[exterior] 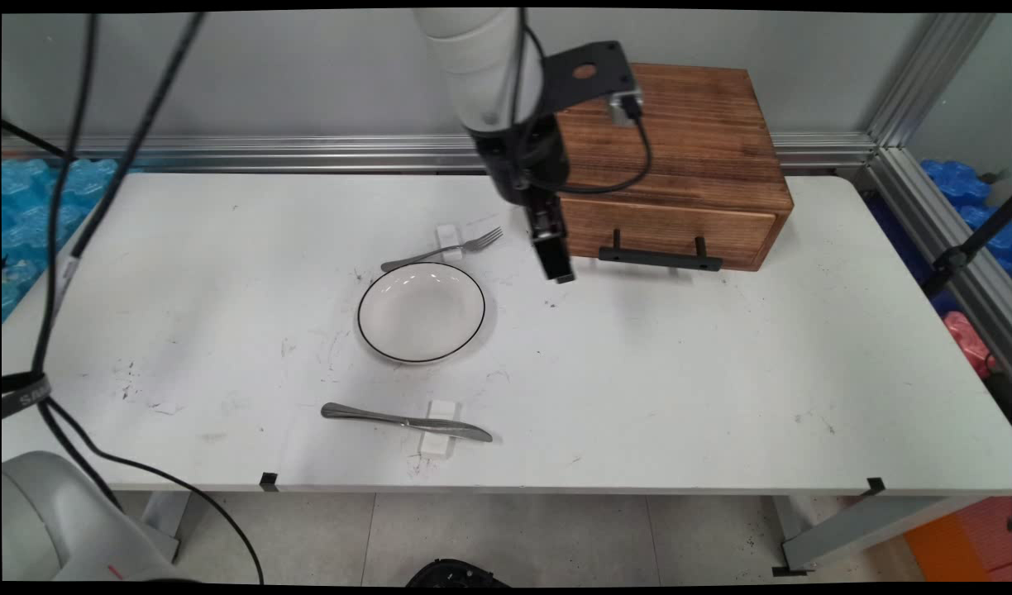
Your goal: Open the drawer
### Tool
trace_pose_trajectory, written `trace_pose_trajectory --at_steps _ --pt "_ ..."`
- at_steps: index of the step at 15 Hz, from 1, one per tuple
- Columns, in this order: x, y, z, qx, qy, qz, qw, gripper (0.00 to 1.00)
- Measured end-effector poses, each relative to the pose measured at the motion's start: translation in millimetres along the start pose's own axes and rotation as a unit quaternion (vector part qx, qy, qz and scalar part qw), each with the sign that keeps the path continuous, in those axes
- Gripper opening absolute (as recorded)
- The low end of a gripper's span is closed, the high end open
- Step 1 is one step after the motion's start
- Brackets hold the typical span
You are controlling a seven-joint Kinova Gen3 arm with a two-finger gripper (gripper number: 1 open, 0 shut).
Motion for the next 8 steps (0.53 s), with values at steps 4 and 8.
trace_pose_trajectory --at_steps 4,8 --pt "27 -15 31 0.008 0.019 -0.008 0.9998 1.00" --pt "47 -27 62 0.010 0.029 0.007 0.9995 1.00"
